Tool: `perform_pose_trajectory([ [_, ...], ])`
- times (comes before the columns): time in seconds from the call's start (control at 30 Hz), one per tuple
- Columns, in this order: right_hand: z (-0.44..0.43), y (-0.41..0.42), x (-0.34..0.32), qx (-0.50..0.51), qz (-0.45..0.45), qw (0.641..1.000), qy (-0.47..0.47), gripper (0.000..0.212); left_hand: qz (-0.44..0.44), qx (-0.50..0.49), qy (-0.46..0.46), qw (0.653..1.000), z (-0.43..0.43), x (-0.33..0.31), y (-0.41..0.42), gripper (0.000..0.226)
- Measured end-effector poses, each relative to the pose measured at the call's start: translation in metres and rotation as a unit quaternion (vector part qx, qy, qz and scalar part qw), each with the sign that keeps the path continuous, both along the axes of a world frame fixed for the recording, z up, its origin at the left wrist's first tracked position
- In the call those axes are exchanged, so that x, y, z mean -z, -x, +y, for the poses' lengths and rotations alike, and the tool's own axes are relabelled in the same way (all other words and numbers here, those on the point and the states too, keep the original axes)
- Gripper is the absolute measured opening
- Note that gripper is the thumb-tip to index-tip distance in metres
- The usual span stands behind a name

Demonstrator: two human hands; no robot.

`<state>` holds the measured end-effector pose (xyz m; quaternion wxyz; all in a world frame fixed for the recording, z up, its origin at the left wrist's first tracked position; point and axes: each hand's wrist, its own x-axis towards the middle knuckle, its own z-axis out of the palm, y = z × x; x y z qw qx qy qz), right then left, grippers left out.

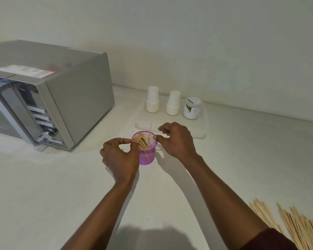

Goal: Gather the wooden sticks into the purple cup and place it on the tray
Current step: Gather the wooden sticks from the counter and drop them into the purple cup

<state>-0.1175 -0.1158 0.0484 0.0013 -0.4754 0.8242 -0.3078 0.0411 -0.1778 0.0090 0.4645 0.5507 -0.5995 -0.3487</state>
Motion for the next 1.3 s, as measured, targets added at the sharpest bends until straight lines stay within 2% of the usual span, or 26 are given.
perform_pose_trajectory([
  [0.07,0.007,0.001,-0.002,0.024,-0.007,1.000,-0.016,0.026,0.012,0.001,-0.003,1.000,0.000,0.001,-0.001,0.016],
  [0.13,0.012,0.002,-0.003,0.035,-0.050,0.998,0.018,0.011,0.024,0.004,-0.021,0.999,0.000,0.000,-0.002,0.015],
  [0.23,0.018,0.003,-0.012,0.046,-0.075,0.993,0.078,0.010,0.036,0.016,-0.051,0.998,0.001,-0.002,-0.004,0.014],
  [0.4,0.015,0.008,-0.045,-0.009,0.055,0.995,0.086,0.019,0.032,0.017,-0.093,0.995,-0.001,-0.002,-0.005,0.022],
  [0.47,0.008,0.012,-0.058,-0.055,0.102,0.991,0.063,0.024,0.028,0.026,-0.100,0.994,-0.002,-0.001,-0.006,0.027],
  [0.63,-0.013,0.013,-0.075,-0.143,0.145,0.979,-0.003,0.027,0.011,0.043,-0.098,0.994,-0.001,0.000,-0.009,0.037],
  [0.77,-0.036,0.008,-0.073,-0.185,0.185,0.957,-0.126,0.027,0.006,0.043,-0.100,0.994,-0.001,-0.001,-0.010,0.040],
  [0.87,-0.046,0.009,-0.065,-0.151,0.141,0.974,-0.098,0.046,0.001,0.045,-0.102,0.994,-0.002,0.000,-0.012,0.042],
  [1.0,-0.054,0.014,-0.045,-0.055,0.050,0.997,-0.032,0.021,-0.001,0.046,-0.104,0.993,-0.004,0.000,-0.013,0.045],
  [1.07,-0.057,0.015,-0.033,-0.036,-0.010,0.999,-0.031,0.022,0.000,0.043,-0.105,0.994,-0.004,0.000,-0.014,0.044],
  [1.17,-0.058,0.014,-0.017,-0.042,-0.058,0.997,-0.006,0.010,-0.001,0.044,-0.103,0.994,-0.006,0.001,-0.014,0.043],
  [1.23,-0.058,0.014,-0.011,-0.040,-0.088,0.995,0.020,0.011,-0.004,0.047,-0.101,0.994,-0.006,0.001,-0.014,0.042],
  [1.3,-0.059,0.014,-0.009,-0.047,-0.093,0.994,0.023,0.022,-0.004,0.050,-0.099,0.994,-0.007,0.002,-0.014,0.042],
])
